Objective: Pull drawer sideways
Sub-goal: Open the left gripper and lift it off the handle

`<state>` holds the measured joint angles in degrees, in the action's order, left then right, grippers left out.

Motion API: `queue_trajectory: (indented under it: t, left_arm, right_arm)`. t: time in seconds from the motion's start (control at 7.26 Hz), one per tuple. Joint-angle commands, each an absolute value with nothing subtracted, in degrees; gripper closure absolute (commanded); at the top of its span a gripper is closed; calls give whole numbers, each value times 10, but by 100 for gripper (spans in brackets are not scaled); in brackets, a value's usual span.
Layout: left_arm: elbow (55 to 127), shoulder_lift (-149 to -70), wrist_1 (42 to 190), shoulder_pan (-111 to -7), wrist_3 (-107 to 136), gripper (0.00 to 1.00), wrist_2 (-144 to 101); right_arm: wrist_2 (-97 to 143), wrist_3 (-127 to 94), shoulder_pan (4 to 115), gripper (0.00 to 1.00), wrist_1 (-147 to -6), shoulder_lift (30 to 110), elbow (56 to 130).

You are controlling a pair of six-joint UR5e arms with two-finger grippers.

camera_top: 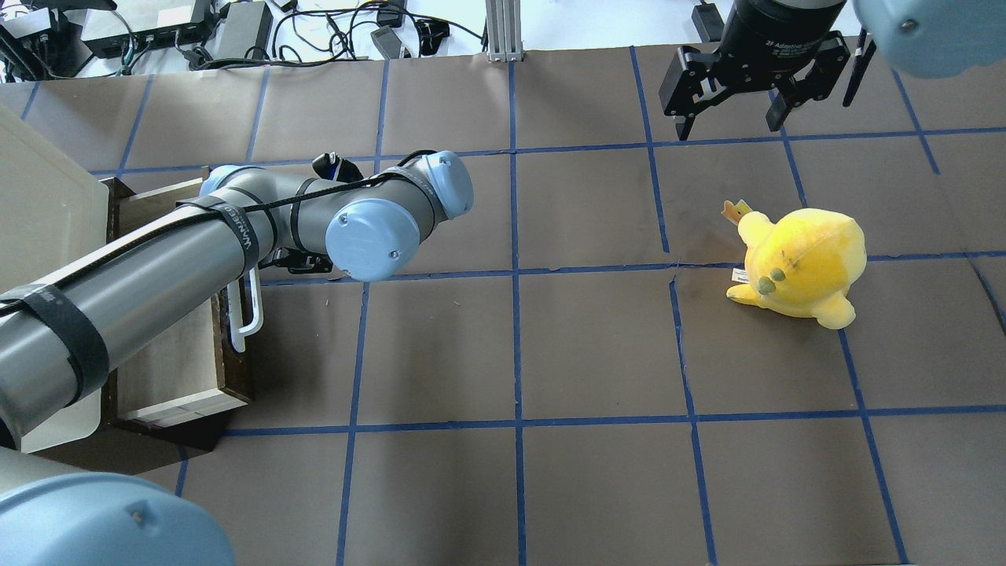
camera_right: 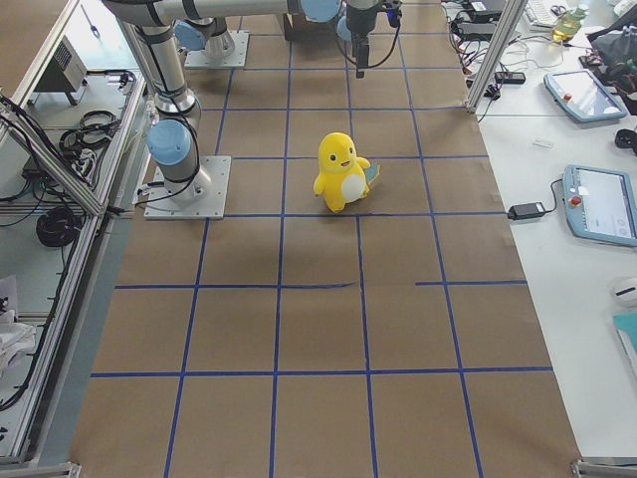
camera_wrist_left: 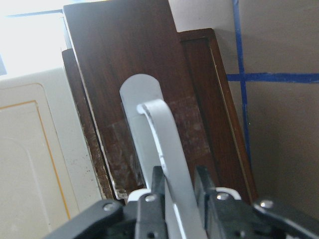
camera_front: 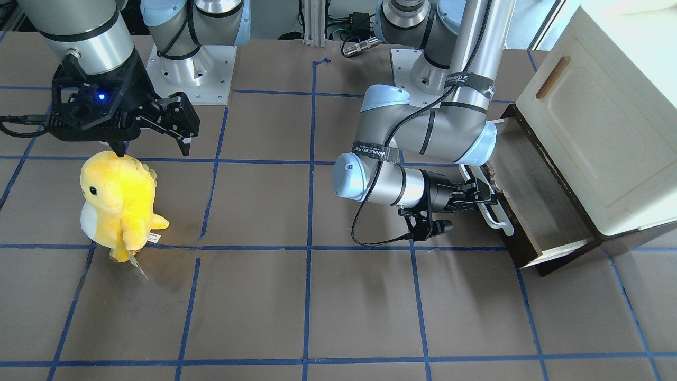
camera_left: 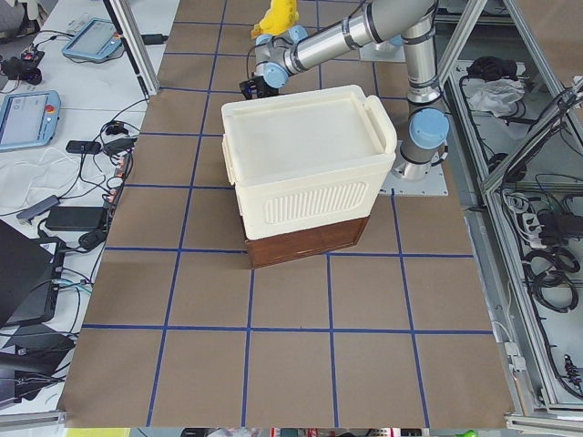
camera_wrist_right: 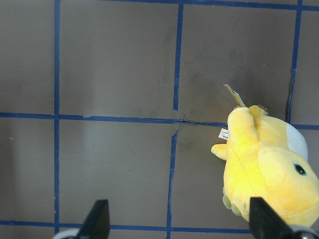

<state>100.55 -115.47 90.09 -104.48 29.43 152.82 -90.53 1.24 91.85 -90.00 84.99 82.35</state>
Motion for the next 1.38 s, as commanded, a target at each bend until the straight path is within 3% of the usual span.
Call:
queue_trajectory:
  t: [0.0,0.55,0.83,1.24]
  left_arm:
    - [1004,-1142,897,-1044,259,0,1527]
    - [896,-1107,893,-1046,133,0,1341]
    - [847,-1052,892,-1042,10,0,1244]
    - [845,-968,882,-982,-13,0,1040]
  right_arm:
    - [-905,12,918,0,-900,850,824]
    - [-905,12,918,0,-900,850,824]
    - [-905,12,918,0,-900,850,824]
    - [-905,12,918,0,-900,850,824]
